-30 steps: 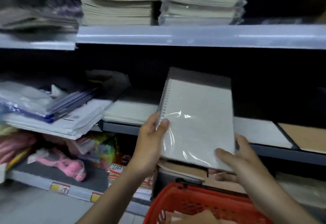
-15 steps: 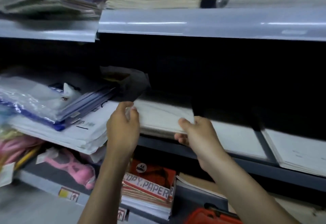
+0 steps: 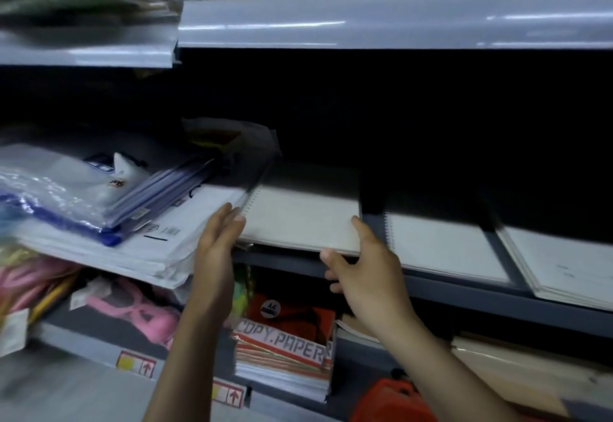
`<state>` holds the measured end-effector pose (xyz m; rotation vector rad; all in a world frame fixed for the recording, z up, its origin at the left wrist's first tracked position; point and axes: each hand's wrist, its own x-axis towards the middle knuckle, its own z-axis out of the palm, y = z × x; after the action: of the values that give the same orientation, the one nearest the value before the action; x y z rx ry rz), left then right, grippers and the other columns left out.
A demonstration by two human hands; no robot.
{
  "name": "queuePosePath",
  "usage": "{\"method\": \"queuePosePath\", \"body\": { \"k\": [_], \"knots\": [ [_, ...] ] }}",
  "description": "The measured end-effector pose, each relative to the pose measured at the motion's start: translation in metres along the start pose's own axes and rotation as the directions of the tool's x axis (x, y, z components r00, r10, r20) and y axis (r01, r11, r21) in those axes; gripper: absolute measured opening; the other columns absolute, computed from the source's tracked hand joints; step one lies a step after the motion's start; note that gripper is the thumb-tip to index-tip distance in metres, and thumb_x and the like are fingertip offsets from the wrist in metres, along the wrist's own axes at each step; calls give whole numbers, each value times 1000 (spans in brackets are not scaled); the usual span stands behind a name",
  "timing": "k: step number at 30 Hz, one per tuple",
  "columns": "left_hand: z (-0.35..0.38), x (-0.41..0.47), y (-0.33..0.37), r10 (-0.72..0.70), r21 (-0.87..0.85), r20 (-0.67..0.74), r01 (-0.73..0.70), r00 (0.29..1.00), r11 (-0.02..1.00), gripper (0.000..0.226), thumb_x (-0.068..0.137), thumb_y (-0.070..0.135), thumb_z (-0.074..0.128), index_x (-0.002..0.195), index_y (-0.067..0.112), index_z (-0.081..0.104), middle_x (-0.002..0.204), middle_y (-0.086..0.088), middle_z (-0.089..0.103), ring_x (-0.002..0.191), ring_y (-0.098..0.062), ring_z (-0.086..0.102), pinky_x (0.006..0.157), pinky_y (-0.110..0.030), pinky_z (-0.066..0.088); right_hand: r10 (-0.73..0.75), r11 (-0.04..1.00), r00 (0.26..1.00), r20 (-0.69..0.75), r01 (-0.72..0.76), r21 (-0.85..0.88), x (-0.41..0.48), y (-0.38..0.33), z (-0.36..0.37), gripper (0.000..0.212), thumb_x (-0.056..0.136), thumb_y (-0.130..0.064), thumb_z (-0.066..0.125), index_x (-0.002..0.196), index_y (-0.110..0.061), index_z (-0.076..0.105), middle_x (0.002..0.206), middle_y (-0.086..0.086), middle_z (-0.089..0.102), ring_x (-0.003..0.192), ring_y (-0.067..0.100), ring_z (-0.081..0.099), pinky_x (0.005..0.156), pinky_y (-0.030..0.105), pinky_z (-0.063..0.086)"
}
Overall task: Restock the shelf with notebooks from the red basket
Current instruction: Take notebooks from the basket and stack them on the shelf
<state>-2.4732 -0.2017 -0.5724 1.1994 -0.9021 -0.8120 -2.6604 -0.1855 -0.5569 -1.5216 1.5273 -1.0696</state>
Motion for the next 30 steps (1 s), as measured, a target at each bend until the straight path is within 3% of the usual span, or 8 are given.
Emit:
{"method": "queuePosePath", "body": {
  "k": [6,10,14,19,22,24,27,30],
  "knots": [
    [1,1,-9,135,243,-36,-122,990,962,44,99,31,53,143,24,48,142,5,52,129,-7,48,110,-30,37,-17,1000,989,-146,18,11,10,3,16,73,87,-30,73,149,-24,36,92,-4,69,69,8,71,69,30,62],
    [12,-2,-6,168,322,-138,-116,976,940,43,100,34,51,142,25,48,139,0,55,124,-11,52,103,-28,39,-49,996,981,-189,34,-84,11,4,19,78,83,-43,73,148,-30,32,117,0,66,97,23,70,80,38,61],
    [38,-29,11,337,499,-312,-149,888,854,45,97,33,45,139,18,45,137,-11,50,127,-26,45,104,-37,36,-150,982,973,-173,126,-141,-20,-1,-13,66,92,-39,63,150,-30,34,139,-6,54,125,13,53,97,16,40],
    [93,-103,5,528,484,-53,-441,848,756,30,92,14,50,121,10,52,117,-6,49,101,-11,46,86,-14,30,-134,963,969,-210,77,-258,-79,36,-86,35,96,-34,54,131,-26,55,124,-7,62,107,14,61,86,22,44],
    [119,-161,-41,302,518,347,-450,888,727,26,85,14,53,111,15,54,99,-6,60,89,-19,57,80,-28,44,18,918,991,-132,-69,-392,-119,98,-121,20,94,-31,57,108,-20,67,103,-3,72,95,17,66,76,24,44],
    [123,-201,-85,-77,667,602,-448,795,595,35,81,30,54,114,21,55,100,-7,67,96,-26,63,83,-34,49,233,814,972,31,-177,-552,-150,147,-138,24,93,-31,56,108,-15,68,109,6,72,106,23,65,78,24,44],
    [108,-252,-135,-645,863,506,-344,573,370,67,77,59,47,130,19,50,128,-6,60,118,-25,58,90,-24,46,575,620,798,181,-281,-732,-198,214,-154,52,90,-47,59,127,-10,54,130,12,60,120,28,57,90,30,44],
    [97,-278,-155,-664,910,411,-324,624,258,82,62,56,37,129,9,48,134,-10,53,122,-21,53,88,-13,45,673,590,733,99,-450,-670,-229,247,-162,77,78,-58,68,136,-14,44,137,9,50,123,25,53,95,30,46]
  ]
}}
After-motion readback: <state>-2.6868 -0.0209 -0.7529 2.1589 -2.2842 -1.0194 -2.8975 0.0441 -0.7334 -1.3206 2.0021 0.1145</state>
